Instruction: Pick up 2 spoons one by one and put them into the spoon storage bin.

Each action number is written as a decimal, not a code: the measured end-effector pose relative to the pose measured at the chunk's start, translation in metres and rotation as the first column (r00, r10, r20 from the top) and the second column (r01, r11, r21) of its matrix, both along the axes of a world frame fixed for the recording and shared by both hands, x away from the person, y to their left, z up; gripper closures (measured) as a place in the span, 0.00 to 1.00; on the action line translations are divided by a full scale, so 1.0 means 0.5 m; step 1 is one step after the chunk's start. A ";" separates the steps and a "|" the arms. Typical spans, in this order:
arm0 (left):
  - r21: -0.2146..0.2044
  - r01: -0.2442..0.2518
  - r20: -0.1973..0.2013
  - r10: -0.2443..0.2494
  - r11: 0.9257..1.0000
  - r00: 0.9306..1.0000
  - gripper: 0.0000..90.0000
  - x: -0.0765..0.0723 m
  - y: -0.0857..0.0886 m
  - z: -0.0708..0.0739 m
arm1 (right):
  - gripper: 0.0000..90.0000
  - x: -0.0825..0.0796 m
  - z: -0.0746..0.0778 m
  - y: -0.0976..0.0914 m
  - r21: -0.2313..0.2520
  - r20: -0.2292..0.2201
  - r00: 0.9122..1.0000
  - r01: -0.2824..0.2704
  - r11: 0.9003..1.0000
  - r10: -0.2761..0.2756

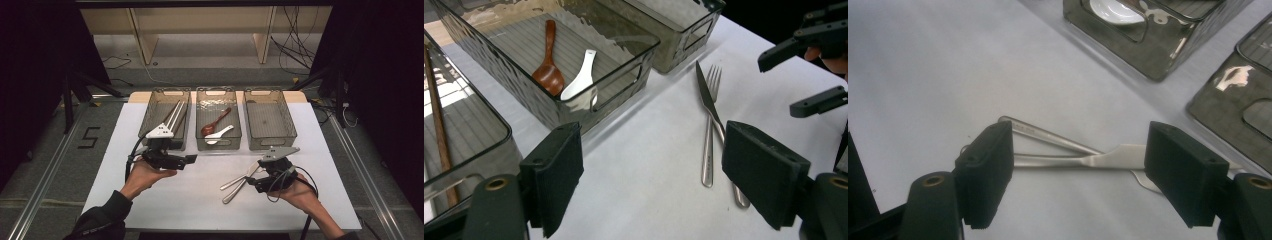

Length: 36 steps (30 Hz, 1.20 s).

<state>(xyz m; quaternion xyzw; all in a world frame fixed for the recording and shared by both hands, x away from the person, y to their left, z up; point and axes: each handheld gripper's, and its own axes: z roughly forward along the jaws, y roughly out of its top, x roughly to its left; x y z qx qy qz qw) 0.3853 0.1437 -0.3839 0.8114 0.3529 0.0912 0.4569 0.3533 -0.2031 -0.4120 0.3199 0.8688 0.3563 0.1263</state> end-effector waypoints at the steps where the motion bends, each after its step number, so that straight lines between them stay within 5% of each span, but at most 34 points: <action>1: -0.001 -0.003 0.006 0.003 1.000 1.000 0.26 -0.004 0.000 -0.001 | 0.32 0.002 -0.001 0.004 -0.001 -0.003 1.000 0.001 1.000 -0.001; 9: 0.011 0.010 0.012 -0.010 1.000 1.000 0.25 -0.033 0.007 -0.016 | 0.42 0.017 -0.019 0.034 -0.023 -0.029 0.999 -0.020 1.000 0.019; 26: 0.016 0.005 0.048 -0.006 1.000 0.999 0.24 -0.067 0.026 -0.025 | 0.92 0.034 -0.075 0.105 -0.066 -0.115 0.989 -0.101 0.993 0.093; 36: 0.005 0.006 0.058 -0.006 1.000 0.998 0.23 -0.080 0.032 -0.026 | 1.00 0.035 -0.098 0.127 -0.099 -0.150 0.982 -0.133 0.986 0.117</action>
